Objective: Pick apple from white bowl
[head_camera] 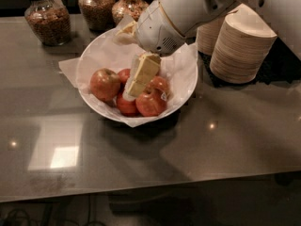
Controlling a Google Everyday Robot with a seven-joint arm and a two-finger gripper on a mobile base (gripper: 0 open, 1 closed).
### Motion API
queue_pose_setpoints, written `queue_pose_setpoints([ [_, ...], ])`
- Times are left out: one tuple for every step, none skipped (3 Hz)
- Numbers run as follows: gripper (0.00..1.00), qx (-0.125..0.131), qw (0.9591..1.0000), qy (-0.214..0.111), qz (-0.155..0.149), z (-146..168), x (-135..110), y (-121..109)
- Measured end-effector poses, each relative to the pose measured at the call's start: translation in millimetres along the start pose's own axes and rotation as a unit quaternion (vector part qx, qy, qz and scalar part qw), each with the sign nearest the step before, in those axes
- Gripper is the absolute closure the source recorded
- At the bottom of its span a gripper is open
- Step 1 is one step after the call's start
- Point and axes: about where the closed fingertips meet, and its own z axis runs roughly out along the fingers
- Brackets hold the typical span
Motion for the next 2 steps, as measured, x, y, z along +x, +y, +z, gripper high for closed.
queue_pose_setpoints([
  [0.2, -0.013, 0.9998, -0.012, -0.005, 17, -1, -3],
  [0.2, -0.02, 0.9997, -0.012, -0.012, 31, 2, -7],
])
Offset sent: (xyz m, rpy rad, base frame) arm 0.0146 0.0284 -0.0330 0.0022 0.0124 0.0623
